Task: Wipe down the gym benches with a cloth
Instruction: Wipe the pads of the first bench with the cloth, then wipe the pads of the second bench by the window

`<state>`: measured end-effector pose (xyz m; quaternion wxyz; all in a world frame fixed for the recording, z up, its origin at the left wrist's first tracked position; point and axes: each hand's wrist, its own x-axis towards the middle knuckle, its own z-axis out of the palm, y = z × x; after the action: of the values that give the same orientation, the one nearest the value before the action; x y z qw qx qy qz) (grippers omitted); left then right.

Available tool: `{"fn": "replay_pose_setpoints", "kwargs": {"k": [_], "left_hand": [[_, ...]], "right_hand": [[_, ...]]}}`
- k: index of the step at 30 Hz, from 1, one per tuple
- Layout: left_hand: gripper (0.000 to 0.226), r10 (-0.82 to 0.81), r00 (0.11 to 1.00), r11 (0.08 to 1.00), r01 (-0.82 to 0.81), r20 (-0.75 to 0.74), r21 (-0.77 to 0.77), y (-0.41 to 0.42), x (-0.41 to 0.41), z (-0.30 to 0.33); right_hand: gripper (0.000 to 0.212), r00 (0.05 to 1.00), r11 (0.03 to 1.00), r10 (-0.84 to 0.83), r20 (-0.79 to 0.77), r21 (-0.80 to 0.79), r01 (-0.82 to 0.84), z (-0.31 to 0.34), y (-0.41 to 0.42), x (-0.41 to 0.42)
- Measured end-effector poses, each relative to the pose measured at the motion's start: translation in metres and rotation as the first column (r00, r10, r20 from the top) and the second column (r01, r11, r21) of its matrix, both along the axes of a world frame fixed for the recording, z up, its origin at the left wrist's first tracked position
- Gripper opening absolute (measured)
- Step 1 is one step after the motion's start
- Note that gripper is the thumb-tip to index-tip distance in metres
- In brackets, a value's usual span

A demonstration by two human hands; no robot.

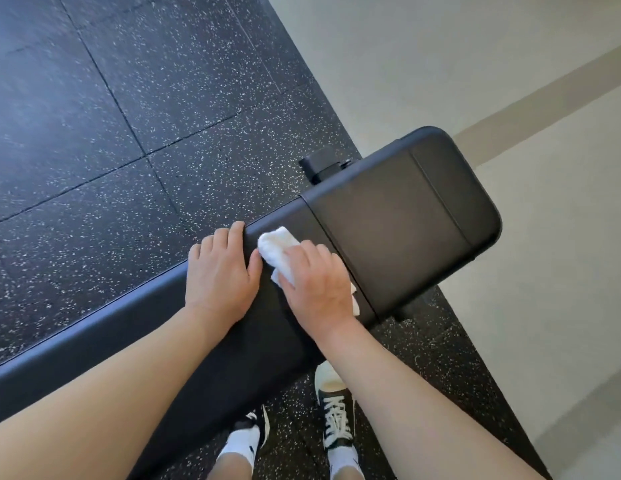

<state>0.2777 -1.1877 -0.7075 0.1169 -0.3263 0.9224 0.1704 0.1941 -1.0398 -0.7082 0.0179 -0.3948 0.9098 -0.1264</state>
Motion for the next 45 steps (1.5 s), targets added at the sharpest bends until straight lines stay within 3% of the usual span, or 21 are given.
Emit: {"fn": "replay_pose_setpoints", "kwargs": {"k": [5,8,16,21,28,36,45], "left_hand": [[0.066,0.013,0.984,0.999,-0.022,0.178,0.046,-0.004,0.051,0.039],[0.060,0.085,0.977,0.994,-0.096,0.196,0.049,-0.002,0.070,0.083],[0.054,0.198,0.979,0.968,-0.202,0.046,0.150,0.022,0.063,0.197],[0.053,0.195,0.977,0.972,-0.181,-0.091,0.148,0.028,0.043,0.274],[0.055,0.193,0.964,0.980,-0.180,-0.182,0.088,0.006,0.039,0.399],[0.060,0.117,0.944,0.992,-0.124,-0.307,-0.002,0.024,0.046,0.519],[0.056,0.203,0.884,0.967,-0.249,-0.421,-0.057,0.057,0.078,0.614]], "right_hand": [[0.030,0.965,0.973,0.143,0.220,0.147,-0.178,0.028,0.021,0.019],[0.025,0.935,0.962,0.132,0.329,0.184,-0.200,0.067,0.034,0.008],[0.022,0.904,0.992,-0.094,0.417,0.114,0.051,0.182,0.056,-0.049],[0.016,0.889,0.992,-0.122,0.442,0.016,0.128,0.261,0.044,-0.069],[0.013,0.912,0.970,-0.077,0.403,-0.180,0.161,0.384,0.034,-0.080],[0.018,0.959,0.943,0.016,0.282,-0.324,0.079,0.505,0.045,-0.088],[0.018,0.973,0.898,0.147,0.180,-0.437,-0.055,0.603,0.049,-0.078]]}}
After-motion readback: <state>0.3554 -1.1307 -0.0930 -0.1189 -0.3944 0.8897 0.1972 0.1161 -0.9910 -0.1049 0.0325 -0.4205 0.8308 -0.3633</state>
